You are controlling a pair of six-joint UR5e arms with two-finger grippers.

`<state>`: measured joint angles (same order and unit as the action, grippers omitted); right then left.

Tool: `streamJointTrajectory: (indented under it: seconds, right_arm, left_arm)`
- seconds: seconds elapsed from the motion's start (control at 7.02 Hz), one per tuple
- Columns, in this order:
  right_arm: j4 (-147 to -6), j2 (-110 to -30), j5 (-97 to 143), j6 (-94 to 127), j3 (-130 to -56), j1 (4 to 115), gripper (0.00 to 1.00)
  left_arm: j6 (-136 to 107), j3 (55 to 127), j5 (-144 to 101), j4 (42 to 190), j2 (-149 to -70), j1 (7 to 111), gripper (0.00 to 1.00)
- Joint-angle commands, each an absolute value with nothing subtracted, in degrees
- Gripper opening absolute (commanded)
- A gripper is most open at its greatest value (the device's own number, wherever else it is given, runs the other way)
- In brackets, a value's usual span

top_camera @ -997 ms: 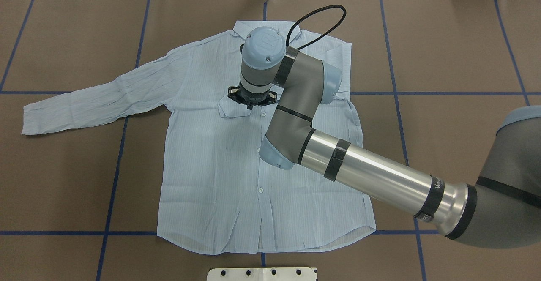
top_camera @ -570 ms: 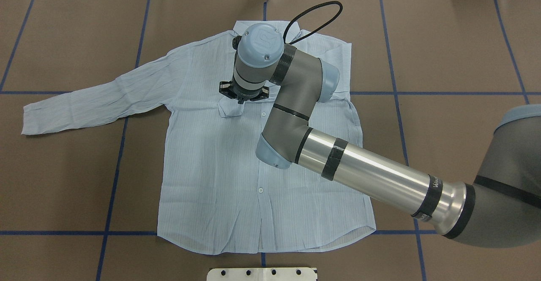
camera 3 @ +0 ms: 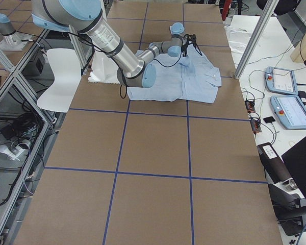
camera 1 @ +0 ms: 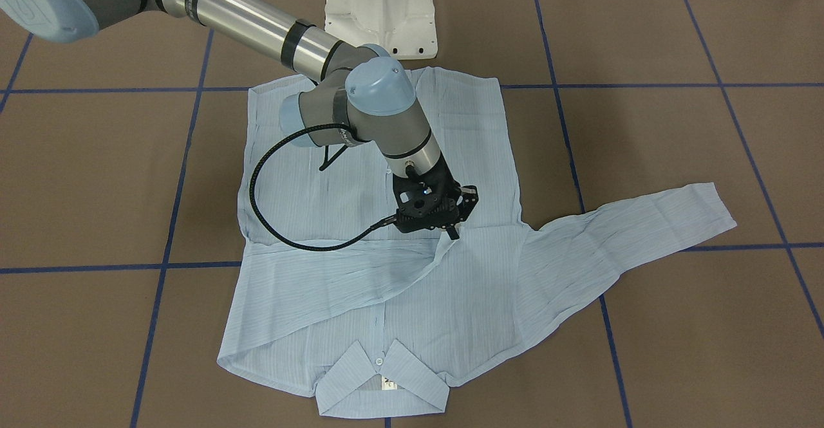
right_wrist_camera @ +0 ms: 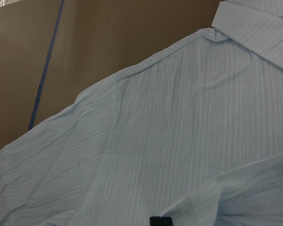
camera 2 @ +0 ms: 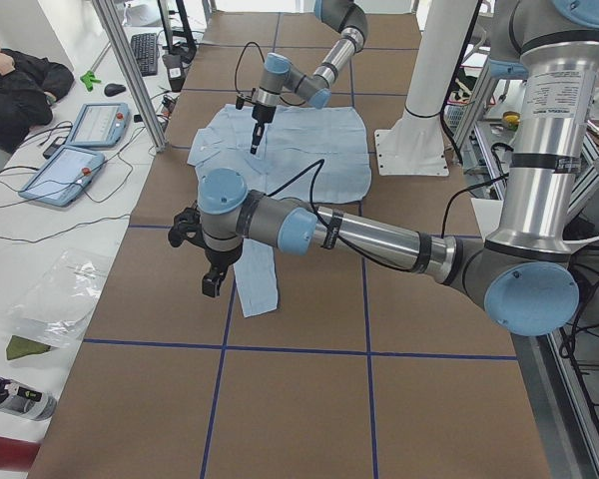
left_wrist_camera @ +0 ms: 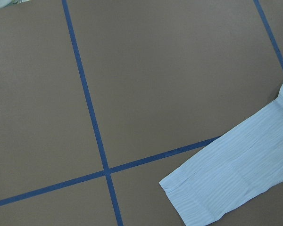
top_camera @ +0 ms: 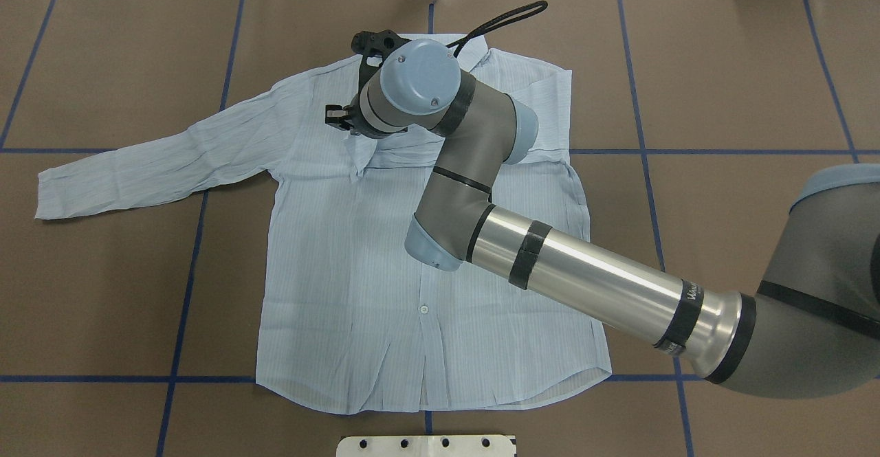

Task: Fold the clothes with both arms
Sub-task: 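Release the sleeve and raise the right gripper toward the shoulder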

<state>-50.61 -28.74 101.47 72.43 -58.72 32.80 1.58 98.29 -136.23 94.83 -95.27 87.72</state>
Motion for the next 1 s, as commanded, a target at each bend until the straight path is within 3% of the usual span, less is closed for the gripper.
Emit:
streamJointTrajectory:
  seconds: [0.0, 0.14, 0.28, 0.85]
  right_arm:
    - [-49.7, -24.6, 99.9, 72.3, -53.5, 32.4, 0.00]
    - [-49.7, -23.4, 99.8, 72.3, -52.0, 32.4, 0.71]
    - [-49.7, -23.0, 98.2, 72.3, -51.9, 32.2, 1.00]
    - [-50.6, -22.6, 98.2, 73.4, -52.7, 32.4, 1.00]
  left_arm:
    - [1.6, 98.3, -136.2, 94.8, -95.4, 87.7, 1.00]
    - [1.6, 98.3, -136.2, 94.8, -95.4, 87.7, 1.00]
    - [1.5, 98.3, -136.2, 94.8, -95.4, 87.7, 1.00]
    - [-4.9, 98.4, -136.1, 96.2, -96.1, 87.6, 1.00]
